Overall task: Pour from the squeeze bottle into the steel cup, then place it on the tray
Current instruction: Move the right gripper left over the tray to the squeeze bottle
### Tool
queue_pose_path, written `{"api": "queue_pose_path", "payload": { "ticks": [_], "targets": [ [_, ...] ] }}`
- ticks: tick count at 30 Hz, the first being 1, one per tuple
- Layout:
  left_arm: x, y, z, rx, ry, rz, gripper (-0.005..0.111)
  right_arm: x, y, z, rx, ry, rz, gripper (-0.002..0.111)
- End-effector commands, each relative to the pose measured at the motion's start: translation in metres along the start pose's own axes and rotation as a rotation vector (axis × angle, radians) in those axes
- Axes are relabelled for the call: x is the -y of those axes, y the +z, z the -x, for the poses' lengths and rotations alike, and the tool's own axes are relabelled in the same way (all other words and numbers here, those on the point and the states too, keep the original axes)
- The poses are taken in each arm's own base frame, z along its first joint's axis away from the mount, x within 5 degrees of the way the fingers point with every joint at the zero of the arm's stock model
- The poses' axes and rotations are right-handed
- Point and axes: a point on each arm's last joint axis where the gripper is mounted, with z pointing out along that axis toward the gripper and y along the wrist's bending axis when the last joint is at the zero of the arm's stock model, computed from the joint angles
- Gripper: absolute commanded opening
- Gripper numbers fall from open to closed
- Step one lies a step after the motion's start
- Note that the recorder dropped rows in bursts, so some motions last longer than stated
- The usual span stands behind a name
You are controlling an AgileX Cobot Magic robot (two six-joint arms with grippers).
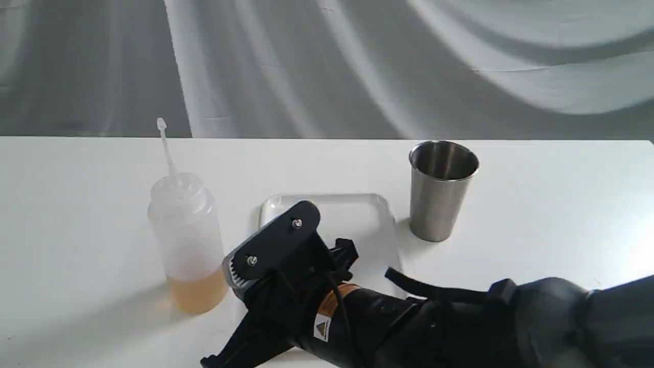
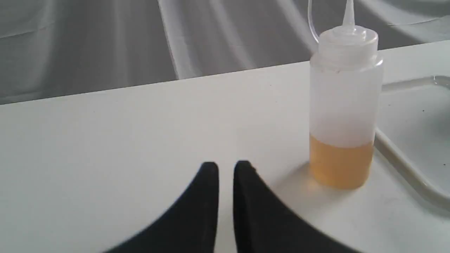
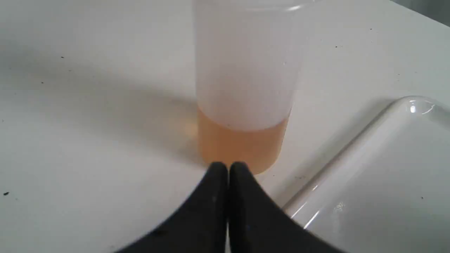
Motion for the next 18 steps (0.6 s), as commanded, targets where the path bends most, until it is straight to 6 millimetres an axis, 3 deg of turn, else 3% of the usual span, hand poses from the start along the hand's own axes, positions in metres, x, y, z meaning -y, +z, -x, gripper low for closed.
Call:
{"api": "queue_pose_path", "payload": {
  "ticks": [1, 11, 18],
  "targets": [
    [0.000, 0.000, -0.001, 0.007, -0.001, -0.002, 0.008, 0.000, 0.003, 0.003, 0.056, 0.005, -0.010, 0.000],
    [0.000, 0.000, -0.001, 0.007, -0.001, -0.002, 0.008, -0.003, 0.038, 0.011, 0.012, 0.022, -0.002, 0.000],
    [0.000, 0.000, -0.001, 0.007, -0.001, -0.002, 0.008, -0.002, 0.040, 0.012, 0.007, 0.052, -0.014, 0.024]
  ]
}}
